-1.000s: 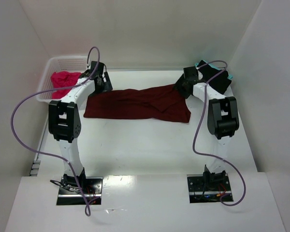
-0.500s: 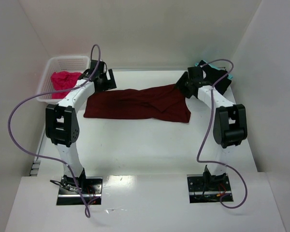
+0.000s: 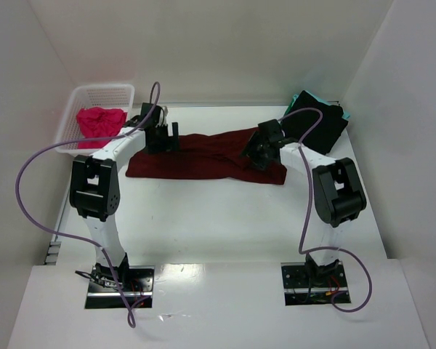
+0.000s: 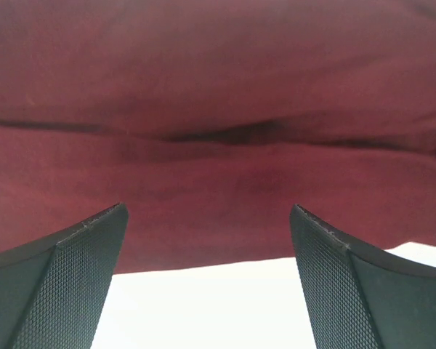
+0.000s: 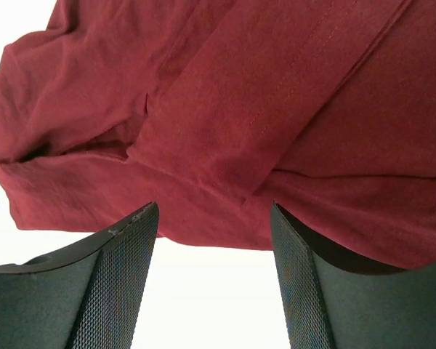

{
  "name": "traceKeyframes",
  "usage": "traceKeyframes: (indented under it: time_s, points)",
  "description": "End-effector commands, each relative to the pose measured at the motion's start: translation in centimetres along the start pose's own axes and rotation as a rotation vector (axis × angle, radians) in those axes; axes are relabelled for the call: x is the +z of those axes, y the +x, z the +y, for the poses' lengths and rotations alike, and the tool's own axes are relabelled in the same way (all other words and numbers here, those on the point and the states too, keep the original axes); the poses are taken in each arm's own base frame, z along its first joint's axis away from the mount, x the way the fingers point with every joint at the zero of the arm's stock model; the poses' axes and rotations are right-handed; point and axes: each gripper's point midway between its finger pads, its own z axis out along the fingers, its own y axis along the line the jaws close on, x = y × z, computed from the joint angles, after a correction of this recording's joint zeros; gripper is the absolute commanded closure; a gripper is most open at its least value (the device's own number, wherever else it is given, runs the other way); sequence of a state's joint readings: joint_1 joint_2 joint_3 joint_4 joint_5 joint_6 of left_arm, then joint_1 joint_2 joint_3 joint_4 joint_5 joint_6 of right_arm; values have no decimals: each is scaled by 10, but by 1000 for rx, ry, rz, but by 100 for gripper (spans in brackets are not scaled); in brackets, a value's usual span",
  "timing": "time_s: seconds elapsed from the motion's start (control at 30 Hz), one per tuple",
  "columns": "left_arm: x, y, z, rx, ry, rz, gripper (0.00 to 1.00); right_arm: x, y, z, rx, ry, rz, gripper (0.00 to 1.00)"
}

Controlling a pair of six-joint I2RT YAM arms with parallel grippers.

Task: Fold and stack the t-shirts
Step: Fold the other side of the tshirt into a rectangle

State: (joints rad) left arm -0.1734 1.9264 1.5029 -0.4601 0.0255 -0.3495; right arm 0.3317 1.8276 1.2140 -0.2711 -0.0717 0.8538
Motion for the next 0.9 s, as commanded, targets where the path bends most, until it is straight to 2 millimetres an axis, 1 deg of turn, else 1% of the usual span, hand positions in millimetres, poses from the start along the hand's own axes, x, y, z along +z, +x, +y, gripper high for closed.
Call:
traceKeyframes:
  time_s: [0.0, 0.1, 0.23, 0.33, 0.37, 0.4, 0.43, 0.47, 0.5, 0.53, 0.57, 0.63, 0.67, 0.7, 0.77, 0.83, 0.87]
  points:
    - [-9, 9, 2, 33, 11, 18, 1, 10, -4, 8, 17, -25, -22, 32]
    - [-6, 16, 8, 32, -13, 33, 1, 22, 0, 5, 14, -5, -9, 32]
    - [-7, 19, 13, 32, -41, 44, 1, 29, 4, -2, 16, 23, 12, 34]
    - [-6, 22, 16, 32, -54, 48, 1, 29, 4, -2, 16, 23, 12, 38]
    - [-9, 22, 17, 32, -62, 47, 1, 29, -3, 2, 15, 21, -12, 47]
    - [-9, 21, 17, 32, -64, 46, 1, 28, -7, 6, 14, 14, -21, 52]
    - [-9, 21, 19, 32, -71, 45, 1, 28, -10, 8, 14, 11, -34, 59]
    - [-9, 21, 19, 32, -73, 44, 1, 28, -13, 10, 13, 9, -47, 64]
    - [-9, 21, 19, 32, -73, 44, 1, 27, -18, 16, 13, -6, -61, 68]
    - [-9, 21, 19, 32, -73, 44, 1, 29, -19, 14, 13, 1, -65, 73]
    - [-7, 28, 21, 32, -79, 66, 1, 27, -25, 22, 12, -14, -79, 77]
    - [-6, 29, 21, 32, -80, 71, 1, 28, -31, 29, 12, -27, -89, 83]
    - [-3, 32, 22, 31, -82, 79, 1, 32, -34, 32, 4, -30, -91, 88]
    - [-3, 32, 24, 32, -90, 79, 1, 35, -36, 34, 2, -32, -93, 91]
    - [0, 36, 25, 31, -96, 96, 1, 41, -43, 42, -7, -41, -101, 93]
    - [-1, 32, 26, 32, -103, 86, 1, 46, -51, 51, -18, -48, -107, 93]
    - [-1, 32, 27, 32, -110, 84, 1, 48, -58, 60, -21, -61, -118, 93]
